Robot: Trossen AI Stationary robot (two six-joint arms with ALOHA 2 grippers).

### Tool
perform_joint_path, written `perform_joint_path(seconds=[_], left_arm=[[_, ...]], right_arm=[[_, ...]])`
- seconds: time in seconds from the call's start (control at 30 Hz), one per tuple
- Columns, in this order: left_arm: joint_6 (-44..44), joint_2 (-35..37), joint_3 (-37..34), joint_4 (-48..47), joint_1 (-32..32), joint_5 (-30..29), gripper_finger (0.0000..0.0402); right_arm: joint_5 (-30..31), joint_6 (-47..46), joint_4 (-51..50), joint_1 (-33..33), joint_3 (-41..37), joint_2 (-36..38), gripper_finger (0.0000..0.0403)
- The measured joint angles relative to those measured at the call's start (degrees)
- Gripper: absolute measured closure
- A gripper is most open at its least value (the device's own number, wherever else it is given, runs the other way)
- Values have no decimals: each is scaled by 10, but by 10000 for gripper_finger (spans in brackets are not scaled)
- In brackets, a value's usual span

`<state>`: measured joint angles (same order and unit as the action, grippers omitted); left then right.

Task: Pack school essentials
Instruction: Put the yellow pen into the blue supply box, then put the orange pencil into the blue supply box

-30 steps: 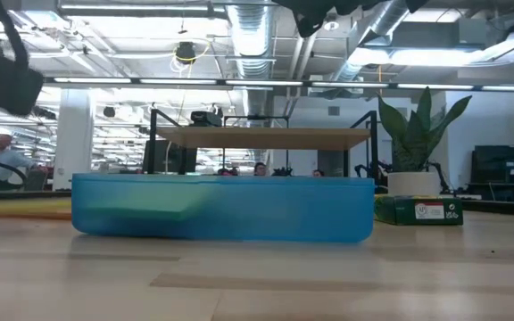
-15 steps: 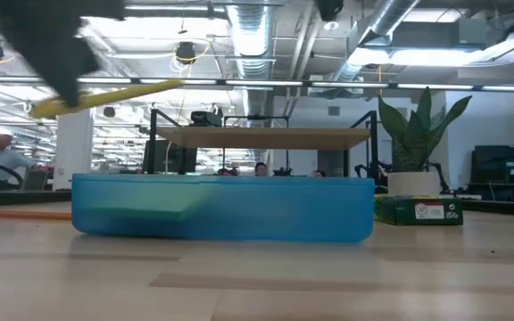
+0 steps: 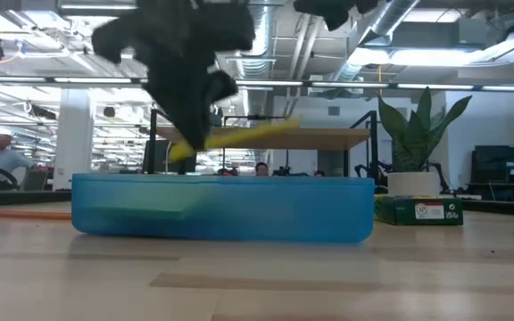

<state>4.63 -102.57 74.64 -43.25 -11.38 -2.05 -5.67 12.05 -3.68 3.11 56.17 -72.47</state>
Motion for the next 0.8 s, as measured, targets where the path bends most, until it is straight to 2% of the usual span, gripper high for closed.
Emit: perform_joint_path(seconds=[0.13,0.27,0.37,0.53,0.63,0.8], left_arm=[[20,-70,45,-54,10,3,401],[22,-97,58,-60,17,20,394],[12,-101,59,-59,16,22,363],[7,-96,59,-62,15,3,283],[4,-85,64,-95,15,3,245],[-24,-30,52,-118,6,-4,226]], right_arm=[[0,0,-8,1,0,1,283],[0,0,-8,3,0,2,283],[0,0,-8,3,0,2,283],[0,0,-7,3,0,2,283],[0,0,-7,3,0,2,283],[0,-2,-7,3,0,2,283]])
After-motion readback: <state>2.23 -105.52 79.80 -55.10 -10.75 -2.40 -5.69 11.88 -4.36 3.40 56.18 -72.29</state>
